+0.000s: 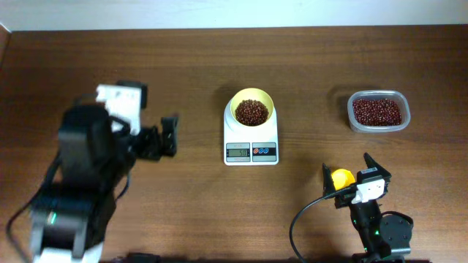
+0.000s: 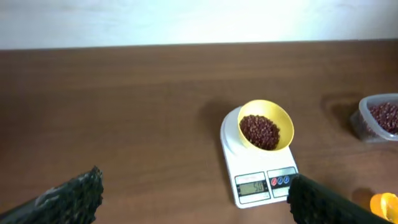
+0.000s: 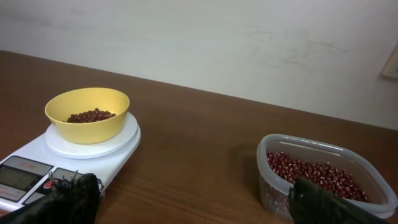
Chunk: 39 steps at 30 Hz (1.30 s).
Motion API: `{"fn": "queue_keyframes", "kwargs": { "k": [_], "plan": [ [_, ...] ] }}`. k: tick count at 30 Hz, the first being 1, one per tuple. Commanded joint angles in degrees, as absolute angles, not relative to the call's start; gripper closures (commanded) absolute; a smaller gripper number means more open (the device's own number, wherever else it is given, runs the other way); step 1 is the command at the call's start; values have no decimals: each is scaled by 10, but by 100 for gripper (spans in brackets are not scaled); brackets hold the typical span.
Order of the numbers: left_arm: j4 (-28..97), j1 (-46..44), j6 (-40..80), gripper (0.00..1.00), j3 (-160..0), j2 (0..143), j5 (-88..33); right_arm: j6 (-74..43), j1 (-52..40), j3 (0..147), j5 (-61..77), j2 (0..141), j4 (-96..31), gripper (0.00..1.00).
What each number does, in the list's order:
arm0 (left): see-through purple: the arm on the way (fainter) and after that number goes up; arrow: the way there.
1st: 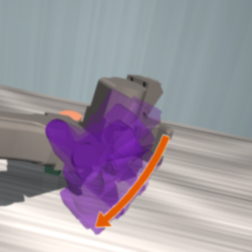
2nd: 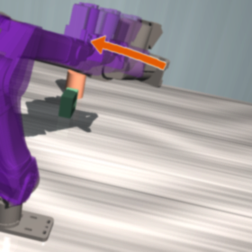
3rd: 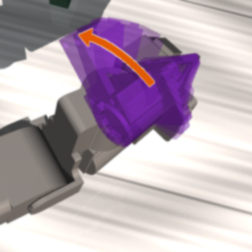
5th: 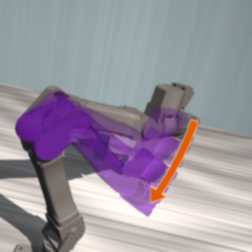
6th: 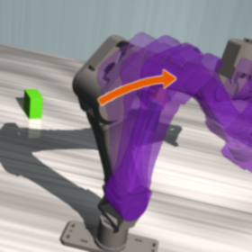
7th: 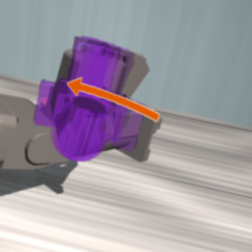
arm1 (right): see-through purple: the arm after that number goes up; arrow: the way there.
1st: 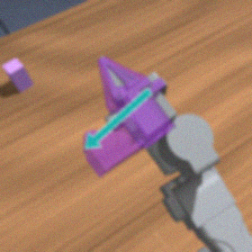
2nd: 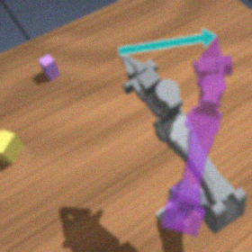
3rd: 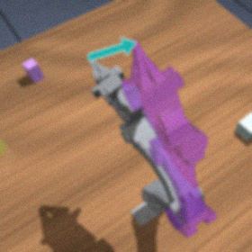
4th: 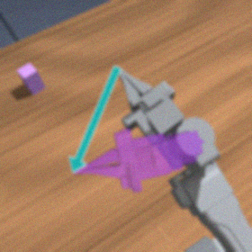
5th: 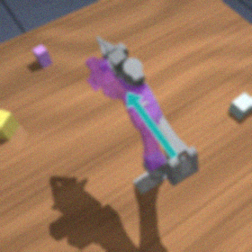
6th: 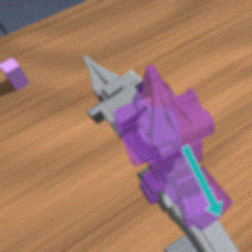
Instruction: Scoop item into bowl and weigh 50g on scale
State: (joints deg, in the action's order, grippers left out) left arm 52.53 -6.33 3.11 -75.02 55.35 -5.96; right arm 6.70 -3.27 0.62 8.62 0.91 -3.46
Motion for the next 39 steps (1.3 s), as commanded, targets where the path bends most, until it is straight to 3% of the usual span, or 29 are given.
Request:
{"fn": "queue_keyframes", "kwargs": {
  "k": [1, 6, 18, 29, 34, 39],
  "plan": [
    [561, -61, 43, 1, -758, 495, -9, 71, -38, 3, 79, 4, -39, 1],
    [636, -61, 43, 1, -756, 406, 17, 70, -38, 3, 79, 4, -39, 1],
    [653, -61, 37, 1, -600, 159, 58, 70, -38, 3, 79, 4, -39, 1],
    [675, -61, 37, 1, -541, 28, 63, 70, -38, 3, 79, 4, -39, 1],
    [671, -61, 43, 1, -535, 4, 63, 70, -38, 3, 79, 4, -39, 1],
    [559, -61, 45, 1, -445, 3, 65, 71, -38, 3, 79, 4, -39, 1]
  ]
}}
